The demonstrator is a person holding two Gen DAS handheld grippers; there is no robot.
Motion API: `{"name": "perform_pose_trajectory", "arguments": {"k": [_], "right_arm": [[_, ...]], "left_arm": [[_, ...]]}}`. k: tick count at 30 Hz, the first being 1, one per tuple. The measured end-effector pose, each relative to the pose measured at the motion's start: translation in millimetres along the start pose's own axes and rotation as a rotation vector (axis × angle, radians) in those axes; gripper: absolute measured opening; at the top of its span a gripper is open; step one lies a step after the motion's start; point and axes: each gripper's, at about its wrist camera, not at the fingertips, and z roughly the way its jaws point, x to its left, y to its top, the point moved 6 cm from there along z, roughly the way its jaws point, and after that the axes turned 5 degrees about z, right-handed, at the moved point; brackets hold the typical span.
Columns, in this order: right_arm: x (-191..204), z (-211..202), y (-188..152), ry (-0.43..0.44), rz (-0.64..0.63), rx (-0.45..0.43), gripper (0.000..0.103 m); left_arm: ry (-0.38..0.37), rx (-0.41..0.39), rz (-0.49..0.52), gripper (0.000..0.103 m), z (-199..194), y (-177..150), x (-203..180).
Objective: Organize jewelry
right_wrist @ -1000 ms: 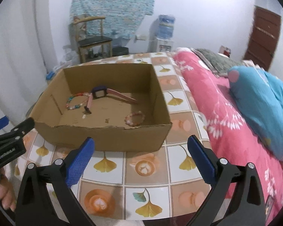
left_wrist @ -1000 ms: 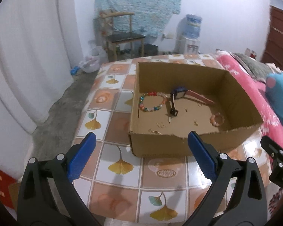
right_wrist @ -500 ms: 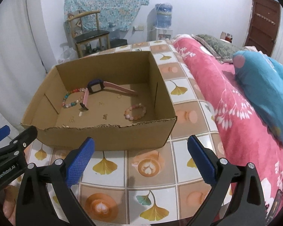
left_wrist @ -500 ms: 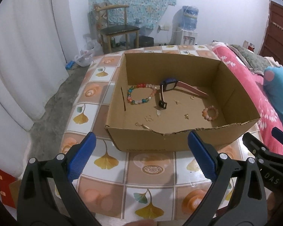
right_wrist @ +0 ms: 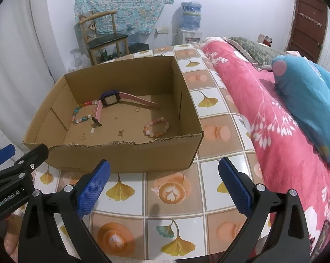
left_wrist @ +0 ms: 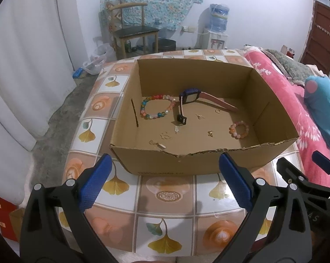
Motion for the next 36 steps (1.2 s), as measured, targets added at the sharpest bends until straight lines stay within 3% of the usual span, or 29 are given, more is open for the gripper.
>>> {"name": "perform_pose_trajectory", "arguments": {"k": [36], "right_arm": [[2.9,-0.1,0.4,0.008,-0.015,0.002,0.096]], "left_arm": [[-0.003,0.012,-0.027,0.095,1.8,-4.0,4.3]]}}
